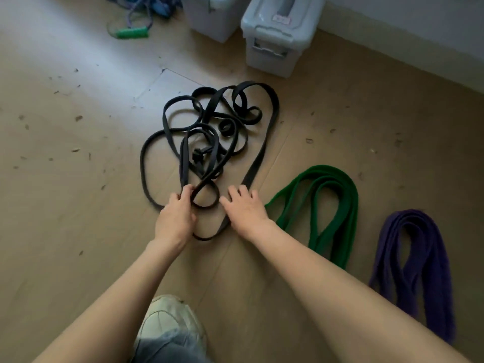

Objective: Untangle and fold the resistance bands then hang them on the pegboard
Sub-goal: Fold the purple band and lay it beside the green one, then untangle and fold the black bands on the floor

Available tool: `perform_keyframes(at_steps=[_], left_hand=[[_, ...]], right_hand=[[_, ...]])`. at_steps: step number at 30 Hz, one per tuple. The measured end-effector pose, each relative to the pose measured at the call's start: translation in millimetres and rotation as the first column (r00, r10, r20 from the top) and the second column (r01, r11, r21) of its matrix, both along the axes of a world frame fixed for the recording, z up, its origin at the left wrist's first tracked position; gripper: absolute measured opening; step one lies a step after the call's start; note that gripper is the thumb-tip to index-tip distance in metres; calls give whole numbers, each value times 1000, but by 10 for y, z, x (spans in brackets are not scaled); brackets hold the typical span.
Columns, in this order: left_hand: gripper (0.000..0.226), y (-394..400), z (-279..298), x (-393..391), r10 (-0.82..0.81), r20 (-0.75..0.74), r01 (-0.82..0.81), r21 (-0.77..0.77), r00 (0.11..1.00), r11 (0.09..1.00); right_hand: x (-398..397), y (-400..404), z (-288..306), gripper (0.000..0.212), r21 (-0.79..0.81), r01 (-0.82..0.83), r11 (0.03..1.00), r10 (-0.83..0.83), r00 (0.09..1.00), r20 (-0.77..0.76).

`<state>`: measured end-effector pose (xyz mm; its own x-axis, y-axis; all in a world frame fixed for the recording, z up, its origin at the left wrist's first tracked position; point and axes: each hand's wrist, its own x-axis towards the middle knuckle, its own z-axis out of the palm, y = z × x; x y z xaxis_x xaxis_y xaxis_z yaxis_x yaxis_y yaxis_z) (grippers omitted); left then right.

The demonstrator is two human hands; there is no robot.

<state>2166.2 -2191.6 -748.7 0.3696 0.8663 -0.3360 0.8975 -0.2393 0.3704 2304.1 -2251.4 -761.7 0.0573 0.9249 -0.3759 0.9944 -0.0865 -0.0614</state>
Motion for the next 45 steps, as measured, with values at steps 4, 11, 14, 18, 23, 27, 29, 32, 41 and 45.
perform_keyframes(at_steps=[4, 11, 14, 18, 23, 27, 29, 32, 41, 45], left_hand=[[32, 122, 267, 34, 207, 380, -197, -65, 902, 978], [24, 371, 1458, 122, 415, 747, -257, -327, 519, 910], [39, 248, 2159, 70, 179, 845, -81, -160, 504, 984], [51, -101, 2925, -52, -237, 851, 161, 182, 468, 970], [31, -517, 3430, -276, -375, 824, 207, 314, 426, 926], [23, -859, 3533, -278, -433, 714, 373, 254, 550, 892], [19, -988, 3517, -231, -514, 570, 448, 266, 641, 854], [16, -1049, 3550, -146, -609, 441, 419, 457, 660, 785], [12, -973, 3229, 21, -618, 393, 482, 396, 680, 782], [28, -870, 2890, -146, -485, 500, 519, 79, 718, 851]], right_hand=[[-10, -87, 187, 23, -6, 64, 998, -63, 968, -242], [185, 198, 1962, 13, 128, 468, 875, -225, 625, -748], [-16, 179, 2822, 24, 316, 433, 844, -71, 675, -734], [-353, -123, 3680, 14, 456, 393, 798, 122, 636, -762], [-547, -757, 4270, 22, 502, 472, 725, 212, 541, -814], [-440, -1268, 4341, 17, 440, 633, 637, 204, 411, -888], [-343, -1455, 4265, 17, 486, 599, 636, 143, 528, -837], [-171, -1603, 4119, 25, 468, 347, 813, -105, 877, -468], [-159, -1402, 3911, 18, 267, 321, 909, -147, 845, -515], [-133, -1422, 4075, 21, 372, 462, 805, 74, 544, -836]])
